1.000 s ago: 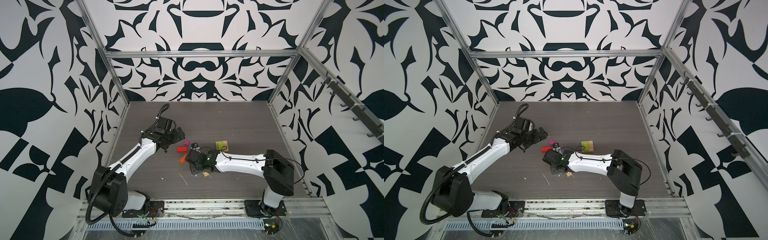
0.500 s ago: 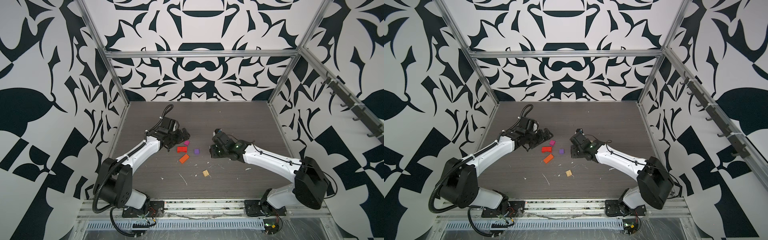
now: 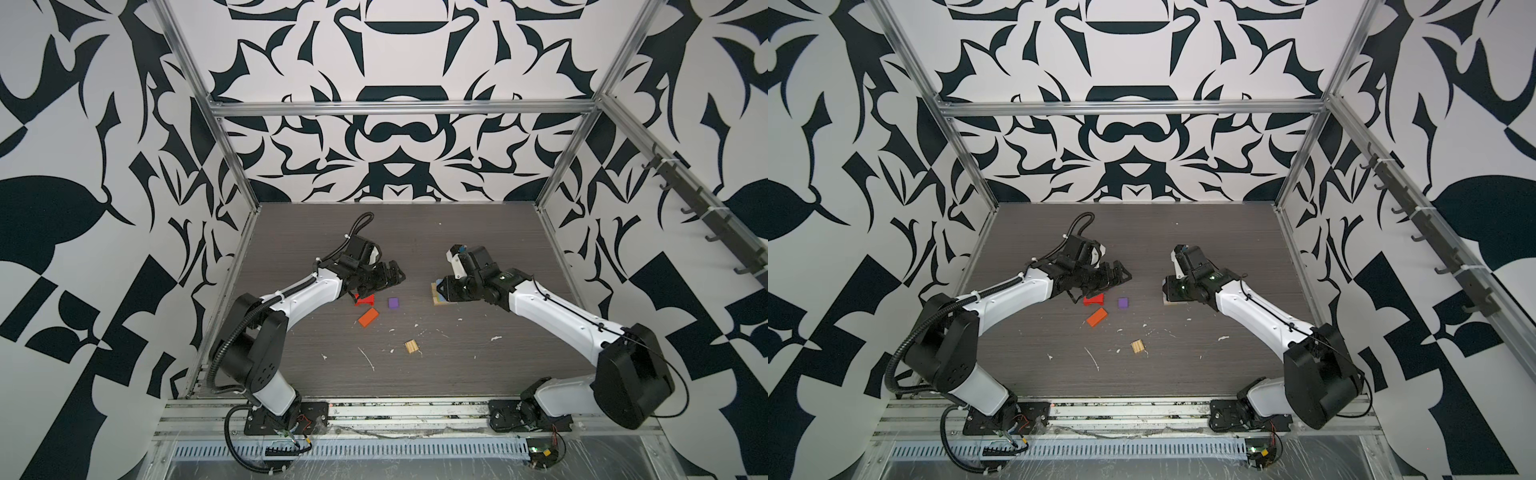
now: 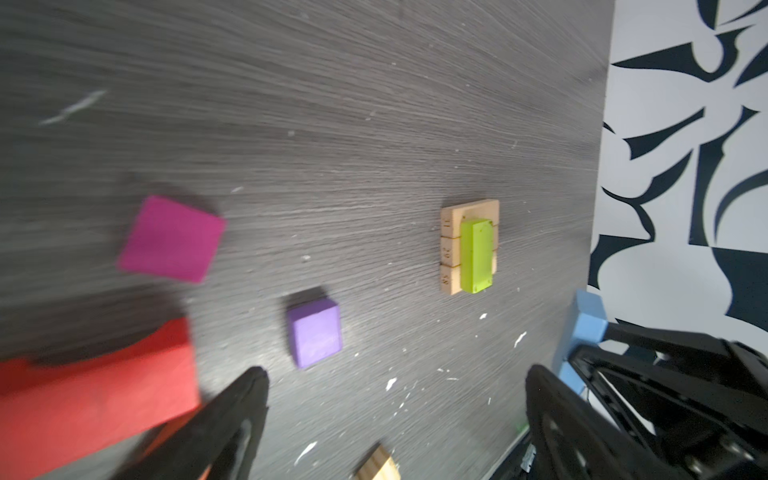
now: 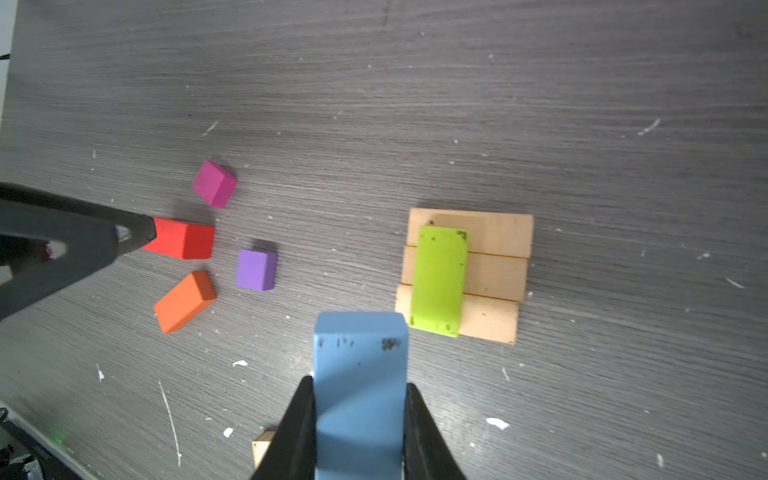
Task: Build the wood block tower
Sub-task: 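Lift the light blue block with the right gripper and carry it over the bars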
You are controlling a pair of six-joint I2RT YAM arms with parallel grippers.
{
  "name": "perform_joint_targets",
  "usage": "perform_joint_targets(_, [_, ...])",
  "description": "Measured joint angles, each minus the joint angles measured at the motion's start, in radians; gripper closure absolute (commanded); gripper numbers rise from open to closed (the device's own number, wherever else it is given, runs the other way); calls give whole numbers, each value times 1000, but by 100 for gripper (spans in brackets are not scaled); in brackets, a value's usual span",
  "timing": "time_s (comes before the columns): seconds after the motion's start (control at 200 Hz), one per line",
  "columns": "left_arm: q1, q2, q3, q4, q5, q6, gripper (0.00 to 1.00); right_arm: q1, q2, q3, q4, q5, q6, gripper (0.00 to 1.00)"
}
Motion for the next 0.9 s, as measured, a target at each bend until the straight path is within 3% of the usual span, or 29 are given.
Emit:
perform_joint_targets(0.38, [-83,123,81,90,54,-28,1,-124,2,-47,35,-70,-67,75])
perform_joint_targets(0.9, [-114,223,118,183,94,-85,1,-160,94,-55,109,-67,-97,75])
